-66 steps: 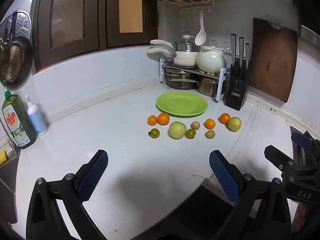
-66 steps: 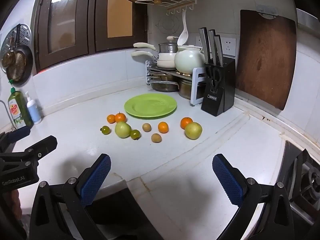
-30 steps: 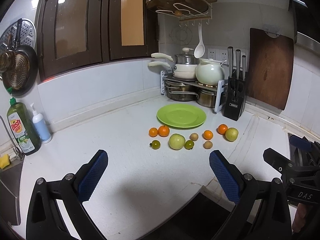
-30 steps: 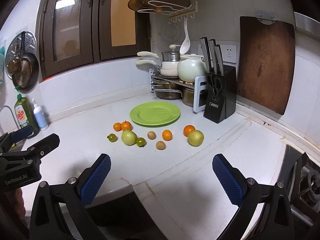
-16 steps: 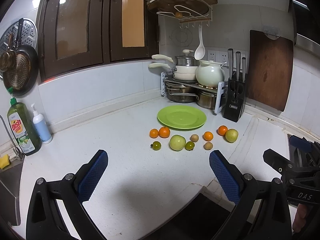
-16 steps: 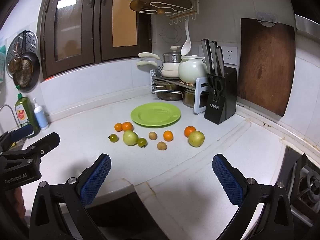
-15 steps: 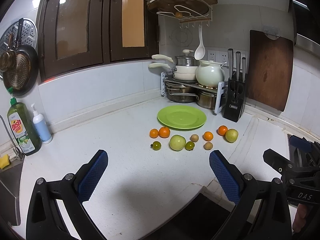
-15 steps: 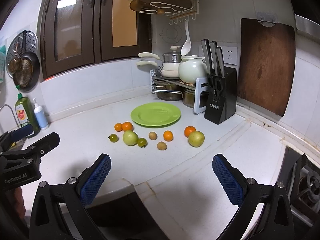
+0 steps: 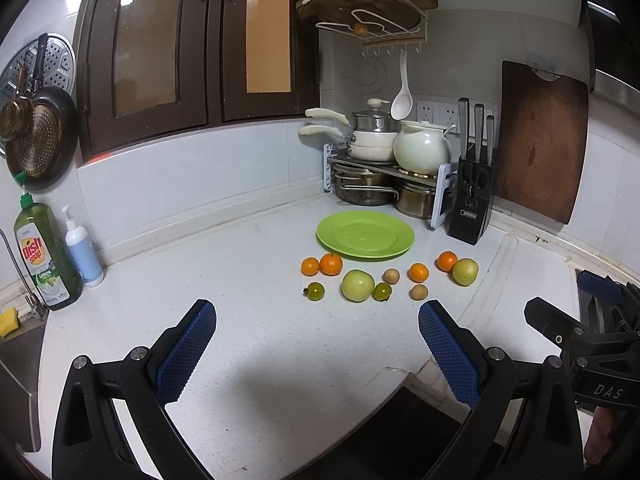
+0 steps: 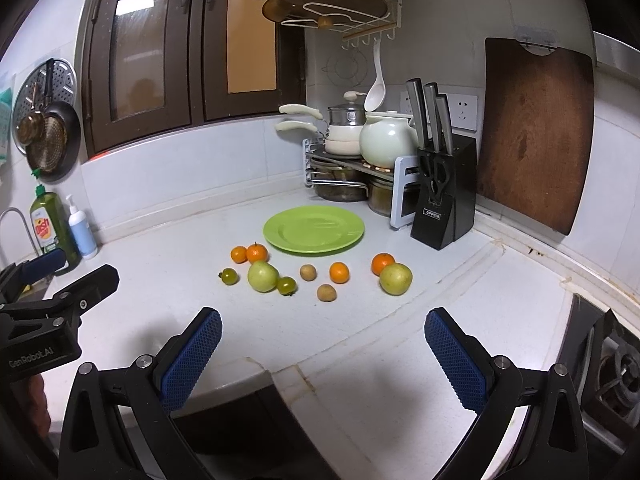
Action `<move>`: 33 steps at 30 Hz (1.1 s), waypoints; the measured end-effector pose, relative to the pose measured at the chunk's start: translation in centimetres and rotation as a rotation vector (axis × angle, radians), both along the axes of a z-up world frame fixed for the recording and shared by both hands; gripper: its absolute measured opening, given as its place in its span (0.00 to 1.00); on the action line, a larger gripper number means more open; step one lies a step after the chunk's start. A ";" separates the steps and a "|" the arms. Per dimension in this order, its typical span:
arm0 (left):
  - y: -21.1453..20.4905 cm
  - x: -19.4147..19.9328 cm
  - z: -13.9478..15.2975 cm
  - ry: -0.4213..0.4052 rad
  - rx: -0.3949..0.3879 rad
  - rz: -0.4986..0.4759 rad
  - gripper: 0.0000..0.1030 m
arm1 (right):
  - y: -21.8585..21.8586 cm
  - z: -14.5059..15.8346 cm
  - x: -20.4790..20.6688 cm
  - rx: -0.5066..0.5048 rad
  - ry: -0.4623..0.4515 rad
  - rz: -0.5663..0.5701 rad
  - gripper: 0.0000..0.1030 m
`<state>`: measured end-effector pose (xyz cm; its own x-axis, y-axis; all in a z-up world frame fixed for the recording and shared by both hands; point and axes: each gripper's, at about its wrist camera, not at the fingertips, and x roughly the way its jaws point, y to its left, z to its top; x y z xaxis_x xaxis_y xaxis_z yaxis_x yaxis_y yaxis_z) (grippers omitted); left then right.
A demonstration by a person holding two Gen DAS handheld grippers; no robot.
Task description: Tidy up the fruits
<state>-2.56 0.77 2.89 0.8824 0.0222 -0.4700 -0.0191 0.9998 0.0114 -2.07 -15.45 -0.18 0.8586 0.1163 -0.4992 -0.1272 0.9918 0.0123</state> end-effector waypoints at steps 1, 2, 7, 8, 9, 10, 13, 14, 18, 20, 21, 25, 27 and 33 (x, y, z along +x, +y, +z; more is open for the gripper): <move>0.0 0.1 0.0 0.001 -0.001 0.001 1.00 | 0.1 0.0 0.1 -0.001 0.002 0.000 0.99; 0.1 0.2 0.0 0.003 -0.002 0.000 1.00 | 0.1 0.0 0.2 -0.001 0.003 0.000 0.99; 0.5 0.8 -0.4 0.014 -0.003 0.001 1.00 | 0.4 -0.2 0.9 -0.002 0.014 0.001 0.99; 0.6 1.0 -0.5 0.017 -0.003 0.001 1.00 | 0.4 -0.3 1.0 -0.003 0.016 0.001 0.99; 0.8 1.2 -0.6 0.020 -0.005 0.001 1.00 | 0.5 -0.4 1.3 -0.004 0.020 0.000 0.99; 0.9 1.4 -0.7 0.022 -0.006 0.002 1.00 | 0.6 -0.5 1.4 -0.004 0.022 0.001 0.99; 1.4 2.2 -1.1 0.034 -0.008 0.002 1.00 | 1.0 -0.7 2.1 -0.009 0.029 0.001 0.99; 1.5 2.5 -1.3 0.039 -0.009 0.002 1.00 | 1.1 -0.9 2.4 -0.010 0.033 0.002 0.99; 2.1 4.2 -1.9 0.059 -0.007 0.004 1.00 | 1.7 -1.3 3.9 -0.012 0.051 0.002 0.99; 2.5 5.1 -2.3 0.070 -0.004 0.003 1.00 | 2.1 -1.7 4.9 -0.012 0.064 0.001 0.99; 2.8 5.7 -2.5 0.077 -0.002 0.003 1.00 | 2.2 -1.8 5.2 -0.013 0.070 0.001 0.99; 3.5 7.8 -3.3 0.094 0.023 -0.001 1.00 | 3.1 -2.8 7.4 -0.009 0.105 0.000 0.99; 3.9 9.0 -3.7 0.105 0.019 -0.013 1.00 | 3.5 -3.3 8.4 -0.010 0.121 -0.002 0.99; 5.2 13.4 -5.8 0.159 0.011 -0.058 0.91 | 4.3 -5.2 12.0 -0.010 0.169 -0.024 0.98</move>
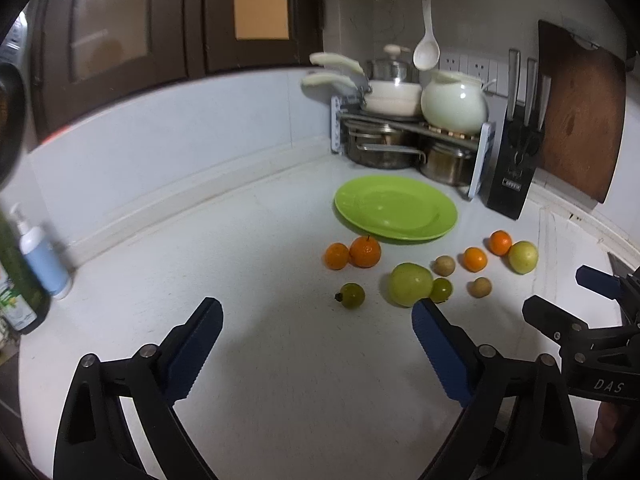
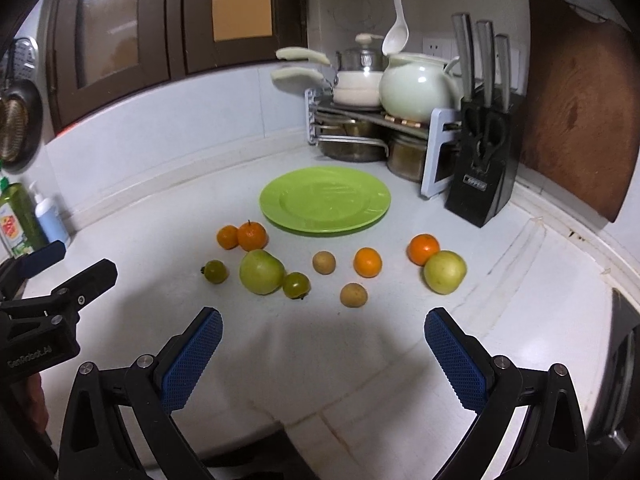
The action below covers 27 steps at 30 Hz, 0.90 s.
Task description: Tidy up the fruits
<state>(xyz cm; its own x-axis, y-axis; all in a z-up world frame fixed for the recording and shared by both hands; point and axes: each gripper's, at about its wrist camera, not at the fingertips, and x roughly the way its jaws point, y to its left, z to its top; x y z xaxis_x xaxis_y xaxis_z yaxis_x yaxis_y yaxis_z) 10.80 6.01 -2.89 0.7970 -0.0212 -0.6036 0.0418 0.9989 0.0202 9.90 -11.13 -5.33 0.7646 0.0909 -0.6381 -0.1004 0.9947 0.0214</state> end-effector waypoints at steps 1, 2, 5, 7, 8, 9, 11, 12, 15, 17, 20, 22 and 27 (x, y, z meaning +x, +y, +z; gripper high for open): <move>0.1 0.7 -0.3 0.010 -0.002 -0.008 0.88 | 0.1 -0.4 0.8 -0.001 0.011 -0.009 0.98; 0.2 1.3 -0.7 0.018 -0.007 -0.016 0.86 | 0.2 -0.6 1.3 -0.001 0.019 -0.016 0.96; 0.2 3.4 -2.0 0.058 -0.010 -0.051 0.82 | 0.3 -1.6 2.9 0.000 0.054 -0.046 0.91; 0.0 4.9 -2.9 0.088 -0.013 -0.080 0.79 | 0.3 -2.3 3.8 -0.006 0.076 -0.067 0.89; -0.1 5.3 -3.4 0.098 -0.011 -0.091 0.79 | 0.3 -2.7 4.1 -0.012 0.084 -0.076 0.87; -0.2 5.9 -3.8 0.110 -0.006 -0.101 0.76 | 0.3 -3.0 4.5 -0.020 0.095 -0.084 0.85; -0.5 6.7 -4.7 0.136 -0.004 -0.119 0.71 | 0.2 -3.8 5.4 -0.028 0.121 -0.094 0.82; -0.7 7.2 -5.1 0.146 -0.005 -0.126 0.71 | 0.0 -4.1 5.8 -0.026 0.136 -0.095 0.78; -1.3 8.3 -6.1 0.171 -0.006 -0.141 0.67 | -0.4 -5.1 6.9 -0.022 0.162 -0.095 0.76; -1.5 9.0 -6.6 0.185 -0.001 -0.141 0.65 | -0.6 -5.7 7.7 -0.012 0.179 -0.091 0.71; -1.8 9.8 -7.1 0.206 0.000 -0.146 0.62 | -1.2 -6.5 8.8 0.013 0.219 -0.089 0.64; -2.1 10.4 -7.4 0.211 0.013 -0.151 0.60 | -1.5 -6.8 9.4 0.013 0.235 -0.085 0.62; -2.6 11.5 -8.1 0.240 0.012 -0.160 0.49 | -2.1 -7.4 10.4 0.025 0.260 -0.070 0.53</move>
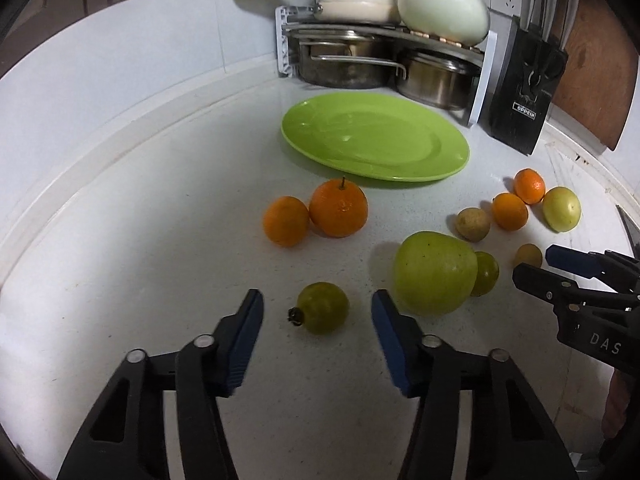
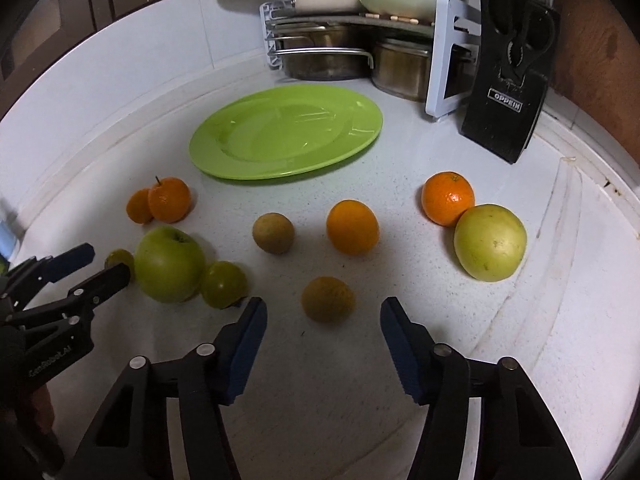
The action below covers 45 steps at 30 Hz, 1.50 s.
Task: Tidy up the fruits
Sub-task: 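Grasp a small green fruit with the left tool while the right tool grasps a brown kiwi, then carry both fruits over the green plate and open both tools to release them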
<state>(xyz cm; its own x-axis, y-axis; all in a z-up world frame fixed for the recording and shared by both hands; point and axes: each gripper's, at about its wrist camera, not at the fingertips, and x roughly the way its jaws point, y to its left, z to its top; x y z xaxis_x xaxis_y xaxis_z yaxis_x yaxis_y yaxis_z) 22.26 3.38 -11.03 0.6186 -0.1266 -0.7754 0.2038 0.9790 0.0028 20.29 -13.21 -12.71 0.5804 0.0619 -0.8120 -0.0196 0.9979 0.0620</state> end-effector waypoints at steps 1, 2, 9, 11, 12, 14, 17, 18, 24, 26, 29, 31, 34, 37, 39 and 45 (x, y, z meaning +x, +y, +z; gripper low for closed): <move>-0.1 0.1 -0.1 0.007 -0.002 -0.002 0.47 | 0.0 -0.1 0.1 0.004 0.005 0.004 0.52; -0.2 0.2 -0.2 0.011 -0.003 -0.003 0.46 | 0.0 -0.2 0.2 0.006 0.010 0.007 0.51; -0.6 0.7 -0.4 0.028 -0.009 -0.004 0.30 | -0.2 -0.8 1.0 0.019 0.024 0.029 0.40; -0.7 0.8 -0.5 0.028 -0.005 -0.004 0.30 | -0.2 -0.8 1.1 0.016 0.024 0.032 0.36; -0.7 0.8 -0.5 0.029 -0.005 -0.003 0.30 | -0.2 -0.9 1.1 0.017 0.024 0.032 0.33; -0.7 0.9 -0.5 0.029 -0.005 0.000 0.30 | -0.2 -0.9 1.2 0.015 0.024 0.035 0.29; -0.7 0.9 -0.5 0.028 -0.003 0.003 0.29 | -0.3 -0.8 1.3 0.021 0.025 0.040 0.29; -0.7 0.8 -0.5 0.027 -0.003 0.005 0.29 | -0.2 -0.8 1.3 0.021 0.023 0.043 0.29; -0.5 0.7 0.1 0.013 -0.007 0.006 0.28 | 0.0 0.2 1.1 0.018 -0.001 0.058 0.29; -0.5 0.6 0.5 0.001 -0.008 0.007 0.28 | 0.0 0.7 1.0 0.014 -0.014 0.062 0.29; -0.4 0.4 1.2 -0.017 -0.010 0.010 0.28 | 0.2 1.5 0.9 0.012 -0.031 0.073 0.29; -0.3 0.3 1.8 -0.034 -0.012 0.014 0.28 | 0.4 2.1 0.8 0.004 -0.047 0.085 0.29; -0.2 0.4 2.8 -0.055 -0.026 0.013 0.28 | 0.7 3.0 0.9 0.002 -0.070 0.103 0.29; 0.0 0.8 3.7 -0.066 -0.053 0.008 0.27 | 0.9 4.0 1.4 0.019 -0.087 0.119 0.29; 0.0 1.2 4.2 -0.074 -0.065 -0.001 0.27 | 1.1 4.4 1.8 0.024 -0.098 0.132 0.29; -0.6 3.6 5.6 -0.082 -0.077 -0.031 0.27 | 1.3 5.8 3.9 0.026 -0.124 0.166 0.29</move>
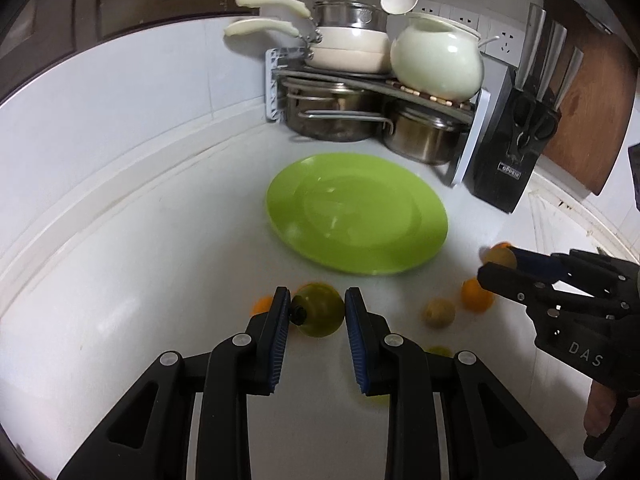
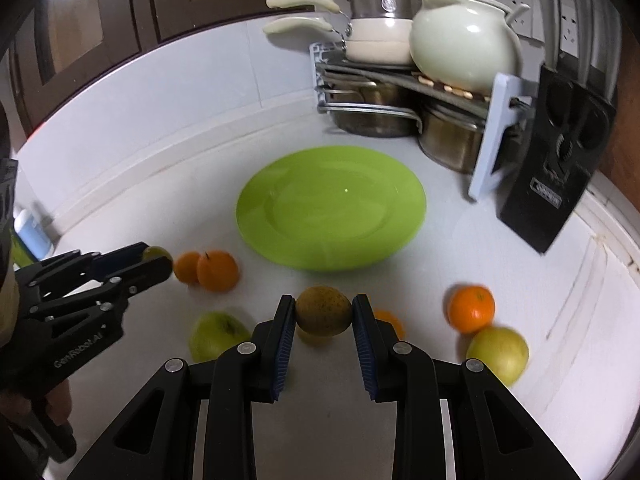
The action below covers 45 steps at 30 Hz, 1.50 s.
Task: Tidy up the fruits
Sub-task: 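Carry both fruits over the green plate and open both tools to release them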
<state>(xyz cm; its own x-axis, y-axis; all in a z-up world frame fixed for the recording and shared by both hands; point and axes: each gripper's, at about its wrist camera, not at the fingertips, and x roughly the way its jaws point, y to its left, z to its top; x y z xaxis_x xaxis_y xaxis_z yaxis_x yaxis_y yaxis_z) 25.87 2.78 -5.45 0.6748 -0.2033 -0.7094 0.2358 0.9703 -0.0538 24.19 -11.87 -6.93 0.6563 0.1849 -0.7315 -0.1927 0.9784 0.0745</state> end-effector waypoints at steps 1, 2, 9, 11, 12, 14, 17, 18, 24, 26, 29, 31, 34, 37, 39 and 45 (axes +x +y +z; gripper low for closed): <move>-0.2 0.5 0.2 -0.002 0.002 -0.004 0.27 | 0.1 0.2 0.3 -0.009 -0.010 0.004 0.29; -0.4 1.0 0.4 -0.002 0.002 -0.008 0.27 | 0.2 0.5 0.7 -0.016 -0.018 0.008 0.29; -2.0 4.9 0.8 -0.002 0.025 -0.034 0.27 | 0.3 0.8 4.7 -0.022 -0.016 0.020 0.29; -2.4 6.1 0.6 -0.002 0.042 -0.037 0.27 | 0.2 0.7 5.7 -0.019 -0.010 0.019 0.29; -2.6 6.8 0.5 0.002 0.050 -0.043 0.27 | 0.2 0.6 6.3 -0.024 -0.007 0.010 0.29; -2.7 8.0 0.2 0.014 0.058 -0.052 0.27 | 0.1 0.1 7.6 -0.032 0.003 0.002 0.29; -2.9 9.5 -0.4 0.030 0.069 -0.063 0.27 | -0.1 -0.5 9.1 -0.022 0.031 -0.006 0.29; -3.0 10.0 -0.6 0.035 0.073 -0.066 0.27 | -0.1 -0.7 9.6 -0.021 0.041 -0.011 0.29; -3.3 12.5 -2.2 0.082 0.083 -0.075 0.27 | 0.0 -1.9 11.5 -0.033 0.079 -0.009 0.29; -3.4 13.1 -2.7 0.100 0.084 -0.080 0.27 | 0.0 -2.3 11.7 -0.033 0.088 -0.007 0.29; -3.8 13.6 -3.3 0.112 0.098 -0.085 0.27 | 0.1 -2.9 12.2 -0.036 0.105 -0.002 0.29; -4.0 13.9 -3.7 0.126 0.098 -0.091 0.27 | 0.1 -3.1 12.6 -0.035 0.115 0.000 0.29; -4.3 14.4 -4.2 0.136 0.107 -0.094 0.28 | 0.1 -3.4 13.0 -0.037 0.126 -0.001 0.29; -4.3 14.6 -4.5 0.145 0.108 -0.097 0.28 | 0.0 -3.6 13.3 -0.038 0.131 -0.004 0.29; -4.4 14.7 -4.6 0.143 0.111 -0.098 0.28 | 0.0 -3.5 13.3 -0.037 0.132 -0.004 0.29; -4.1 14.5 -4.3 0.138 0.104 -0.091 0.33 | 0.1 -3.6 13.3 -0.039 0.128 -0.004 0.30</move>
